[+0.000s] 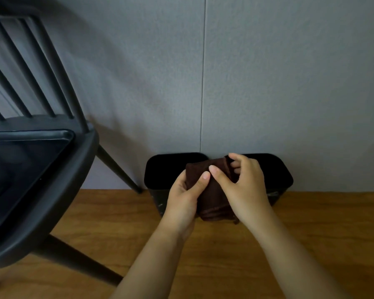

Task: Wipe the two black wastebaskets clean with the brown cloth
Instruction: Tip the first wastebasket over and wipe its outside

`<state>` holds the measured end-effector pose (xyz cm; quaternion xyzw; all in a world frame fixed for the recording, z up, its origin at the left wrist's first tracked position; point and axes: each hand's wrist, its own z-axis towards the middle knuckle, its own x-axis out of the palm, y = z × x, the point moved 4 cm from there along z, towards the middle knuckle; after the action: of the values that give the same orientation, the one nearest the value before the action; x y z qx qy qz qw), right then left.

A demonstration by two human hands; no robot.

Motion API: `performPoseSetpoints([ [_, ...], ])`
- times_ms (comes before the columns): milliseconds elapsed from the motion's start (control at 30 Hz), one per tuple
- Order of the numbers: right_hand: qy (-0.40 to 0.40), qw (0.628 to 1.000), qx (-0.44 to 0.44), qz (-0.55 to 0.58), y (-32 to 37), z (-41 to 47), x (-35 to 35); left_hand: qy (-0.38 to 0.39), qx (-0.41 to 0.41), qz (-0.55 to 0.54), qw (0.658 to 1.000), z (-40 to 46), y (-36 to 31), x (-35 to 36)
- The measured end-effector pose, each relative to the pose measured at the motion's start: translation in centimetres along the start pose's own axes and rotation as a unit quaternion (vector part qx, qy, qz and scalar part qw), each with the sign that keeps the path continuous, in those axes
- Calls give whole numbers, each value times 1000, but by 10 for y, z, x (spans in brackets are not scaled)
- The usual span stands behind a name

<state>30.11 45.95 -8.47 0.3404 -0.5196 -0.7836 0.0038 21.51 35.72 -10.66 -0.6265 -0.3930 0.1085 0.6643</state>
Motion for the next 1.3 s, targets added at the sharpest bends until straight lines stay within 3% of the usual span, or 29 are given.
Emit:
performPoseSetpoints([
  [67, 139, 980, 76, 122, -2, 0, 5, 10, -13, -11, 1000, 3, 1, -4],
  [100, 205, 948, 125, 207, -2, -3, 7, 13, -21, -18, 1000, 4, 1, -5],
  [167, 257, 895, 179, 318, -4, -9, 8, 16, -32, -27, 999, 4, 2, -5],
  [300, 195, 905, 156, 344, -12, -13, 11, -34, -20, 27, 999, 4, 2, -4],
  [400, 108, 946, 96, 291, -14, -14, 5, -103, 39, 163, 980, 4, 0, -4],
  [467, 71, 970, 41, 227, -11, -14, 2, -92, 63, 193, 975, 2, -1, 0],
  [633, 36, 975, 21, 219, -10, -15, -1, -12, 19, 119, 993, 0, 7, 9],
  [1000, 195, 956, 2, 218, -3, -26, 13, 59, -34, -19, 997, -1, 8, 12],
  [1167, 104, 979, -40, 171, -11, -28, 12, 92, -120, -80, 985, 0, 21, 15],
  [1300, 53, 982, -16, 178, -27, -33, 12, 81, -164, -63, 981, 3, 34, 13],
])
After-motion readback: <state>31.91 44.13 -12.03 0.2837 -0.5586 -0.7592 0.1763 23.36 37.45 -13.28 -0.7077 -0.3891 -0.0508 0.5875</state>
